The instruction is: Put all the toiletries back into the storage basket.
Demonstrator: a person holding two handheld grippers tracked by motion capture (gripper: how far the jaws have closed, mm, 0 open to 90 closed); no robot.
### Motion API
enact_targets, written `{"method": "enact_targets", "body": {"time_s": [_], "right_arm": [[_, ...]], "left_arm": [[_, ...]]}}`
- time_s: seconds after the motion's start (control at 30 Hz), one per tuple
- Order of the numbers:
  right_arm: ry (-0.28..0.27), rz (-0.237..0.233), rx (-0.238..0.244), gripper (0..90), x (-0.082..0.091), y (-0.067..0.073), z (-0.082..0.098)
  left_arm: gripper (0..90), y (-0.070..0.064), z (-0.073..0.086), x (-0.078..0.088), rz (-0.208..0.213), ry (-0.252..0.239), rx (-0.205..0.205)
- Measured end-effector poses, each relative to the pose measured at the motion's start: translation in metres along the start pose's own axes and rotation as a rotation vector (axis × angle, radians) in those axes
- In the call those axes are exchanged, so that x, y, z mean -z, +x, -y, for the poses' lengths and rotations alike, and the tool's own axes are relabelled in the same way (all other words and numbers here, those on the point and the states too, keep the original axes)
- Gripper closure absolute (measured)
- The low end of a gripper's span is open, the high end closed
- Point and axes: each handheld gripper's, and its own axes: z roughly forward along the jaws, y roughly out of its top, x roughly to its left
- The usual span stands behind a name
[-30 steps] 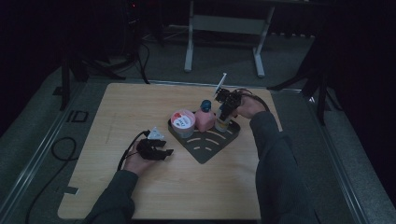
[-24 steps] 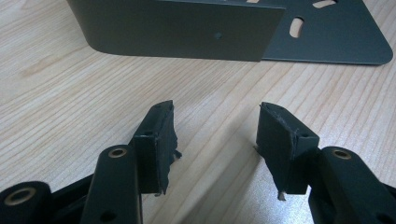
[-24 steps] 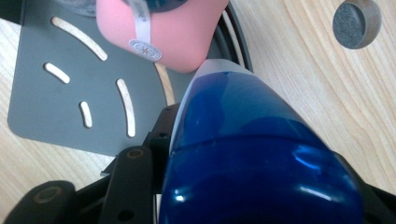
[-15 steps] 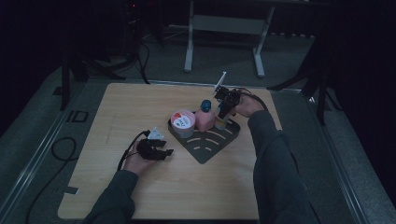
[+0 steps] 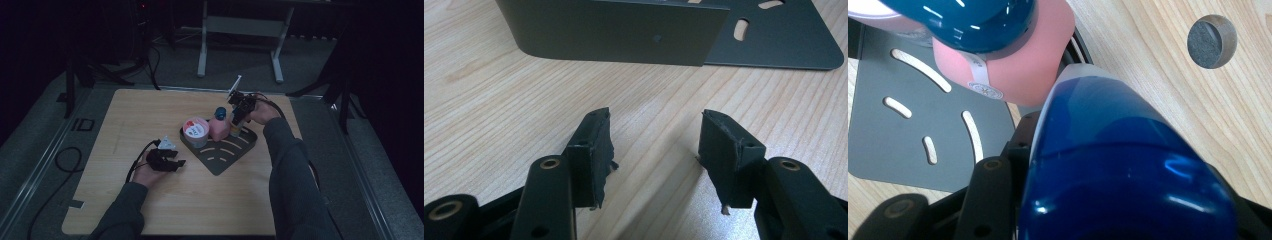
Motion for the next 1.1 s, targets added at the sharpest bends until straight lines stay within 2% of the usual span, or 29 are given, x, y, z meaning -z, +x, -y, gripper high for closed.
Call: {"method": "enact_targets", "body": {"time_s": [0.53,0.7,0.77,0.87,1.0,1.1], "right_arm": [[-0.014,-0.005,-0.031,53.6,-0.0021,-0.0012,-0.0037],[-0.029,-0.018,-0.015,42.9,-0.0032,-0.0005,-0.0048],[-0.028,-0.004,-0.009,36.7,-0.0037,0.0005,-0.0051],[-0.028,-0.001,-0.028,30.3,-0.0041,-0.0008,-0.0055],[-0.031,-0.005,-0.023,27.0,-0.0033,-0.0009,-0.0043],[-0.036,-0.013,-0.040,24.5,-0.0024,-0.0025,-0.0015]], "left_arm": [[46.8,-0.0004,0.0000,0.0002,0.000,0.002,0.000],[46.8,-0.0003,0.0000,0.0002,0.001,0.002,0.000],[46.9,-0.0004,0.0000,0.0002,0.001,0.002,0.001],[46.8,-0.0005,0.0000,0.0001,0.001,0.002,0.001],[46.9,-0.0003,0.0000,0.0002,0.001,0.002,0.000],[46.8,-0.0007,-0.0001,0.0000,-0.002,0.001,-0.001]]}}
